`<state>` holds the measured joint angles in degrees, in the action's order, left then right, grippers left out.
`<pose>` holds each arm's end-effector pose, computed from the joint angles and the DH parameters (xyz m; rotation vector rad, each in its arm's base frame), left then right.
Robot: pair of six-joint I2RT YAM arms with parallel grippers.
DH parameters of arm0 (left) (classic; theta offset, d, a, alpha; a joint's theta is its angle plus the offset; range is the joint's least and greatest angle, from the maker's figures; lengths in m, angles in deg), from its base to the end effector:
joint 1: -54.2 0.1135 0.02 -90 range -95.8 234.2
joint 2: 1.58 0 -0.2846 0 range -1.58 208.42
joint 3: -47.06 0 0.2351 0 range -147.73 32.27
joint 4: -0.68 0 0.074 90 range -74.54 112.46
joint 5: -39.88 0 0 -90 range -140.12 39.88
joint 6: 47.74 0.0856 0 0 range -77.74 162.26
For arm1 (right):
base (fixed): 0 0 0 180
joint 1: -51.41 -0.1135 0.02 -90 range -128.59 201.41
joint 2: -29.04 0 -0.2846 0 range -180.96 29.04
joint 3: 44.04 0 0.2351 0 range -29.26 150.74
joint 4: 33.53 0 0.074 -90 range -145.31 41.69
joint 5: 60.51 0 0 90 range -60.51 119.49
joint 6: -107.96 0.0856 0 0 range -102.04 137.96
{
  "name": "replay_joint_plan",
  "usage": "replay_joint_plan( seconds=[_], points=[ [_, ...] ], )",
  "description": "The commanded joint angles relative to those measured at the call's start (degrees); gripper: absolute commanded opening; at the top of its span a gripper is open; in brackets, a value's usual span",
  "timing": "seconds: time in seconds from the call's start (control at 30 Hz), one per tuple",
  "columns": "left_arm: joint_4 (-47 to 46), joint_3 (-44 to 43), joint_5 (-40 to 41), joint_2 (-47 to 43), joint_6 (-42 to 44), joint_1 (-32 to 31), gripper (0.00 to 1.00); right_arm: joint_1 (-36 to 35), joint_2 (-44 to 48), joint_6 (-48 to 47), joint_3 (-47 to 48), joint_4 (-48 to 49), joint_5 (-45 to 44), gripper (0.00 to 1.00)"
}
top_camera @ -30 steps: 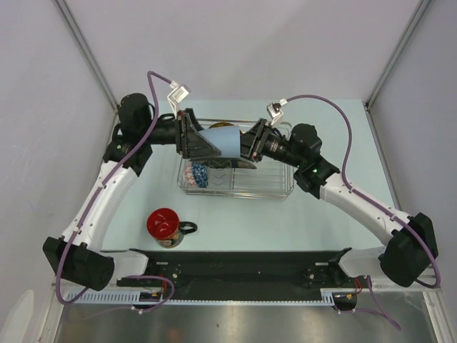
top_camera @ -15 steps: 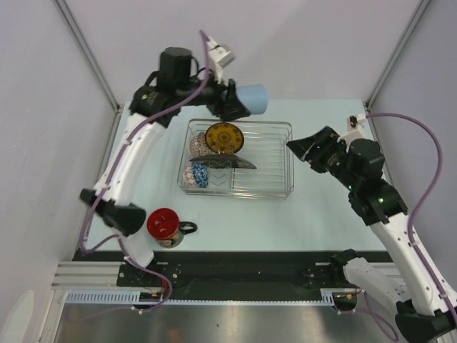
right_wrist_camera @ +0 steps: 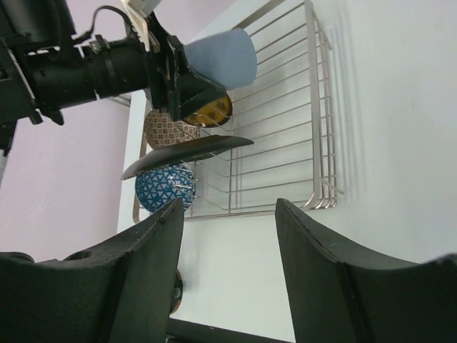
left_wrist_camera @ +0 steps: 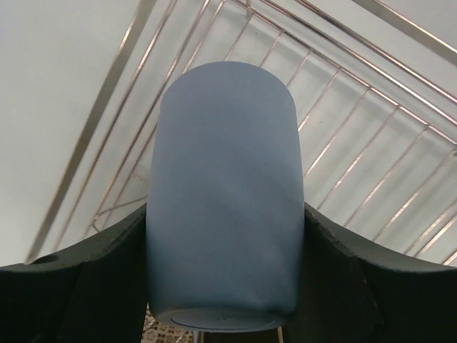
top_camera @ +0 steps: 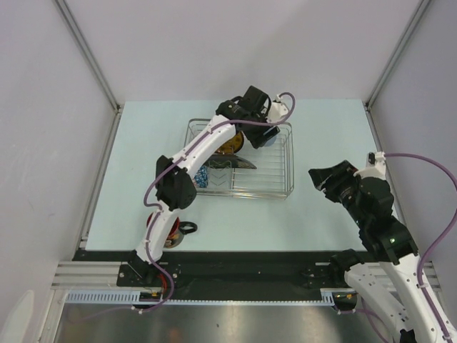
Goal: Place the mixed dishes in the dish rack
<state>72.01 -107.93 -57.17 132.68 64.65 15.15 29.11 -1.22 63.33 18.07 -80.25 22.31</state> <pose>0.4123 -0.3480 0.2777 1.3056 2.0908 -0.2780 0.1220 0.0385 0.3402 0.4663 1.8298 0.7094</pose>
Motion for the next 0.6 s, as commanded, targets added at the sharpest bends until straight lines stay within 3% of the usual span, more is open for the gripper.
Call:
replay_joint_plan(
  seconds=[0.0, 0.27, 0.57],
  points=[
    [-5.75, -1.83, 6.87, -0.50, 6.60, -1.29, 0.00, -0.11, 0.90, -0.36, -1.98, 0.22, -1.78, 0.59],
    [-7.16, 0.28, 11.71, 2.76, 15.74, -5.42, 0.00, -0.11, 2.22, 0.69, -4.44, 1.09, -0.64, 0.58],
    [-4.18, 3.09, 8.28, 3.82, 26.10, -7.01, 0.00, -0.11, 3.28, 0.69, -4.97, 0.22, -1.61, 0.57]
  ],
)
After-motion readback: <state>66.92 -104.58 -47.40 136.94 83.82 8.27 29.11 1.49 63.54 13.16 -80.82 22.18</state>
